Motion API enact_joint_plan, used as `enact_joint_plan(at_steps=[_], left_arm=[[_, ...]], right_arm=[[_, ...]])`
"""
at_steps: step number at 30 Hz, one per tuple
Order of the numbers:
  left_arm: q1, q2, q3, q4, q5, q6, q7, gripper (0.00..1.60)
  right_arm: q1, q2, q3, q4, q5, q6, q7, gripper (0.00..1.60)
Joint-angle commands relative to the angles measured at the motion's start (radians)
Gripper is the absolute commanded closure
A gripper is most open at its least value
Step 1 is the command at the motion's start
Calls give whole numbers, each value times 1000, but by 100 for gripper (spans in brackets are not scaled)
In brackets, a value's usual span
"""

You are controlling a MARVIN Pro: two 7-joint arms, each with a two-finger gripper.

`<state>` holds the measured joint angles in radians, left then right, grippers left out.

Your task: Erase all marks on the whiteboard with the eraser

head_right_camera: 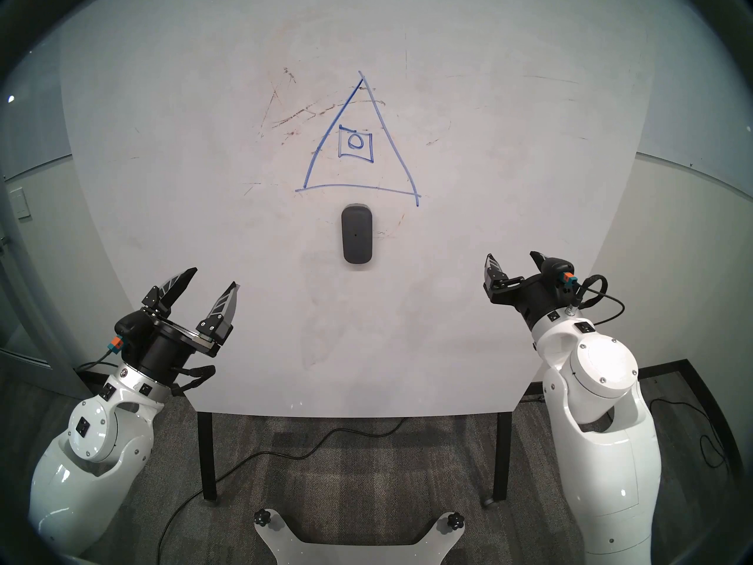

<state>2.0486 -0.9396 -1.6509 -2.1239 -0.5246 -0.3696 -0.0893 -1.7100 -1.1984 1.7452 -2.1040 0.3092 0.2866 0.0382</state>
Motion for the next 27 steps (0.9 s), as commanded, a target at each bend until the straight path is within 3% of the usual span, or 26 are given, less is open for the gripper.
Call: enact_joint_plan(at_steps=[1, 14, 27], left_arm=[[-1, 0, -2, -13, 1, -1, 1, 0], [-2, -1, -1, -12, 0, -1, 0, 0], [-82, -6, 53, 17, -22, 17, -5, 0]], right_arm=[[5, 1, 0, -18, 0, -2, 1, 0], [5, 1, 0, -18, 0, -2, 1, 0], [5, 1, 0, -18, 0, -3, 1, 0]])
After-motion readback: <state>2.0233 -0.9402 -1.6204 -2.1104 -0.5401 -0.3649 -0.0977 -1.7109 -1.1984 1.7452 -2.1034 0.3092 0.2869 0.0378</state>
